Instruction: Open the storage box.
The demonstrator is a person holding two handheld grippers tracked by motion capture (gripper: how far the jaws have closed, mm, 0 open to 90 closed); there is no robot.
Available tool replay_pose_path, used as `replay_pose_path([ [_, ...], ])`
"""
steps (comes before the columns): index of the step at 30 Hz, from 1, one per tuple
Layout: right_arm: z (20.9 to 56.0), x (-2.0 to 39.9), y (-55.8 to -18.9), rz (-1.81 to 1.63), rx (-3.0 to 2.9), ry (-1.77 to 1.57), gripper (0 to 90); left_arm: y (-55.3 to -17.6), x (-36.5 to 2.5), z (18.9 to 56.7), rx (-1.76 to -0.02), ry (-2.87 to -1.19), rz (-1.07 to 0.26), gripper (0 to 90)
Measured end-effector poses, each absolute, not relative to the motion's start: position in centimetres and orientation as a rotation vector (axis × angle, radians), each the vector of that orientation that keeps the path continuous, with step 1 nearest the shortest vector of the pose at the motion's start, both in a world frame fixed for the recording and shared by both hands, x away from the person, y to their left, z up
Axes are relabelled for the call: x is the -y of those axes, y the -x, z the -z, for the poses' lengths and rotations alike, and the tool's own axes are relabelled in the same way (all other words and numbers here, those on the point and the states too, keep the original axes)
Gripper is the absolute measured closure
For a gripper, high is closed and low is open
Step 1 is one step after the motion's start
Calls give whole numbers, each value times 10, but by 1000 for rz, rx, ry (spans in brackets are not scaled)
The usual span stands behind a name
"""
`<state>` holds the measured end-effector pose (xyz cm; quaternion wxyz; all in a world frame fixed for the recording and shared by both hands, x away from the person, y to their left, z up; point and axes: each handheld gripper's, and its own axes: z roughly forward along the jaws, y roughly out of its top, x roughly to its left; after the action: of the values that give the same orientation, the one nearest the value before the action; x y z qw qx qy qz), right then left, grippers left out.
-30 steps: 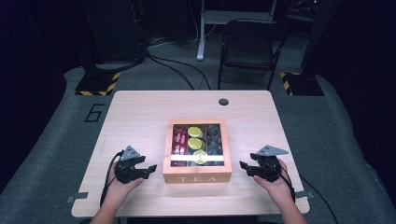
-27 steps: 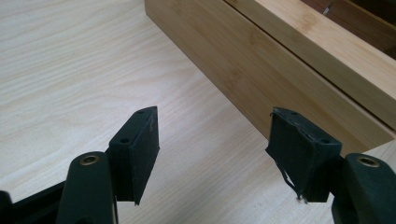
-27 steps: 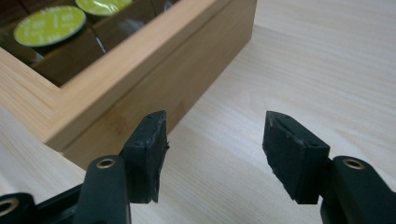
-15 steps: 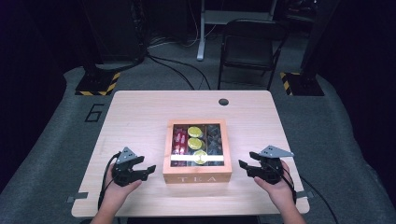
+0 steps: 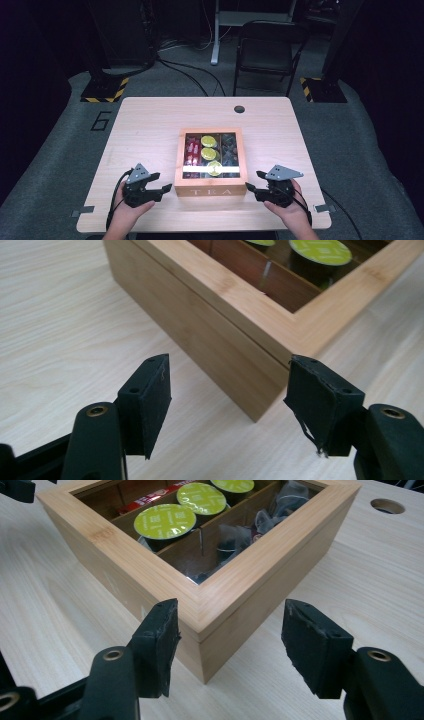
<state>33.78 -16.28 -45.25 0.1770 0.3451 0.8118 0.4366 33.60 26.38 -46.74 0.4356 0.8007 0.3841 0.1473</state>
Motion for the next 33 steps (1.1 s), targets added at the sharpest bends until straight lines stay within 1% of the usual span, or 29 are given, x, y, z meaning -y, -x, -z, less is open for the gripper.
replay_pose_path([
  [8,458,159,-339,-1242,-2321,-985,391,-329,-250,468,-892,-2027,-367,348],
  [14,464,154,-341,-1203,-2361,-972,395,-329,-241,472,-873,-2046,-363,371],
  [23,472,150,-343,-1164,-2419,-946,479,-329,-232,477,-858,-2060,-369,446],
  [29,475,147,-343,-1144,-2443,-930,515,-330,-228,479,-865,-2083,-367,470],
  [33,474,148,-344,-1161,-2426,-933,540,-331,-228,480,-883,-2060,-377,499],
])
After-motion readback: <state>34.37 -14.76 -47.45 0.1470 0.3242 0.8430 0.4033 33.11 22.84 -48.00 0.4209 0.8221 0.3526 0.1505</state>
